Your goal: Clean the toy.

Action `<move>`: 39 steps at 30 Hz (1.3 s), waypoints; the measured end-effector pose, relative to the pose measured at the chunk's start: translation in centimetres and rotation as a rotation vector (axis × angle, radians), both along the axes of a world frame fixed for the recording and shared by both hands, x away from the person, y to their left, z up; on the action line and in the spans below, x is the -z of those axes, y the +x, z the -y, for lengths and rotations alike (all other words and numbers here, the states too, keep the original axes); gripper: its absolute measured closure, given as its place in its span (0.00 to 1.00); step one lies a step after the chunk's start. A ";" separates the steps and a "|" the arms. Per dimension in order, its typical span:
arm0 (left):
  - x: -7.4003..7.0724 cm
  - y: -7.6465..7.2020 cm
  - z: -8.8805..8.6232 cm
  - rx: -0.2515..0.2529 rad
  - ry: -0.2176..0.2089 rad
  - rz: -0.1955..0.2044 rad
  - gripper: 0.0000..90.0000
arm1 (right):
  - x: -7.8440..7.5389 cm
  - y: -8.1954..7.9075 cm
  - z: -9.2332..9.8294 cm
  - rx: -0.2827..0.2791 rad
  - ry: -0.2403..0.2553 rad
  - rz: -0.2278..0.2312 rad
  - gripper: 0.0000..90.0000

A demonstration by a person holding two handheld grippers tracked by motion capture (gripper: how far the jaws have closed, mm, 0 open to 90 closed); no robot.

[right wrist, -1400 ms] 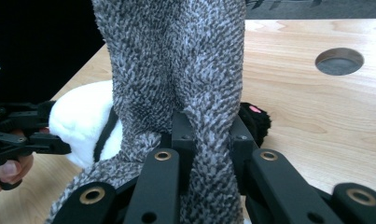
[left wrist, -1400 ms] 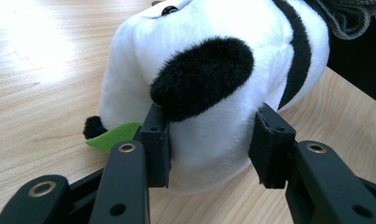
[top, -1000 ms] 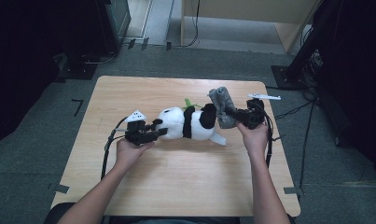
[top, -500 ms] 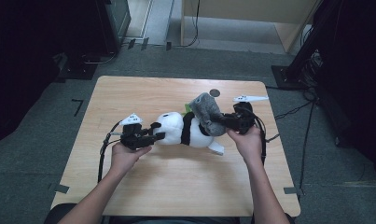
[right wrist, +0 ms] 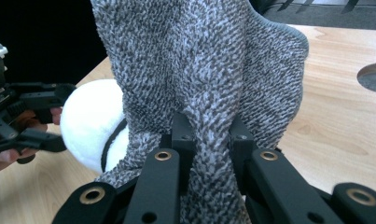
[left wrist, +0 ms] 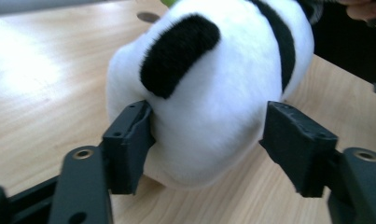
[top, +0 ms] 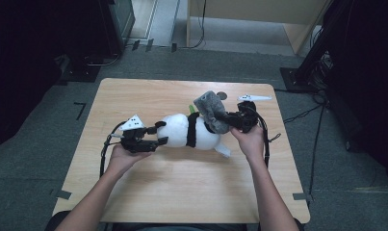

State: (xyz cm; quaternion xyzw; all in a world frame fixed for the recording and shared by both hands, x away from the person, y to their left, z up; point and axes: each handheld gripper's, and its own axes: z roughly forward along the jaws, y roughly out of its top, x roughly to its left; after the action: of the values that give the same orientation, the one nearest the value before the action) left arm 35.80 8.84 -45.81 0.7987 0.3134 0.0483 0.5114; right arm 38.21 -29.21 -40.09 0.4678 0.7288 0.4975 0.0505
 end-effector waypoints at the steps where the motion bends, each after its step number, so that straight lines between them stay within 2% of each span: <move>1: 0.0 0.2 -0.1 -0.001 0.005 -0.008 0.34 | 0.0 0.2 0.0 -0.001 0.004 0.002 0.88; 5: 0.2 0.3 -0.2 0.002 0.006 0.019 0.34 | 0.3 1.0 -0.2 0.006 0.011 0.010 0.88; 11: 0.9 1.5 0.1 0.007 0.026 0.063 0.30 | 0.4 2.6 -0.2 0.015 0.023 0.001 0.88; 13: 1.1 1.8 0.3 -0.001 0.019 0.060 0.29 | 0.8 3.0 -0.2 0.018 0.044 -0.004 0.88; 16: 1.5 2.3 0.8 -0.008 0.038 0.069 0.24 | 1.0 3.7 -0.2 0.025 0.062 -0.019 0.88; 22: 2.4 3.2 1.2 -0.024 0.033 0.069 0.22 | 1.2 4.5 -0.7 0.050 0.059 -0.007 0.88; 23: 2.8 3.3 1.4 -0.027 0.035 0.085 0.22 | 1.4 4.6 -0.6 0.061 0.063 -0.005 0.88; 26: 3.1 3.5 1.5 -0.043 0.023 0.092 0.29 | 1.6 4.7 -0.5 0.083 0.070 -0.003 0.87; 28: 3.1 3.5 1.5 -0.056 0.014 0.085 0.38 | 1.7 4.7 -0.5 0.102 0.082 -0.002 0.87; 30: 2.9 3.4 1.5 -0.068 0.025 0.092 0.48 | 1.5 4.6 -0.5 0.114 0.093 0.001 0.88; 32: 2.8 3.2 1.5 -0.078 0.027 0.078 0.53 | 1.0 4.3 -0.4 0.112 0.106 0.006 0.88; 36: 2.2 2.7 1.7 -0.085 0.043 0.064 0.58 | -0.8 3.2 -0.8 0.073 0.105 0.035 0.88; 39: 1.5 2.3 1.8 -0.094 0.031 0.020 0.61 | -2.4 1.8 -1.7 0.030 0.111 0.063 0.88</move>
State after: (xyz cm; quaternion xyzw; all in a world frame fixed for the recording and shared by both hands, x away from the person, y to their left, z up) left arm 38.12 7.01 -47.28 0.7904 0.3445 0.0852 0.4993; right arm 40.02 -27.47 -37.73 0.4648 0.6911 0.5508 0.0551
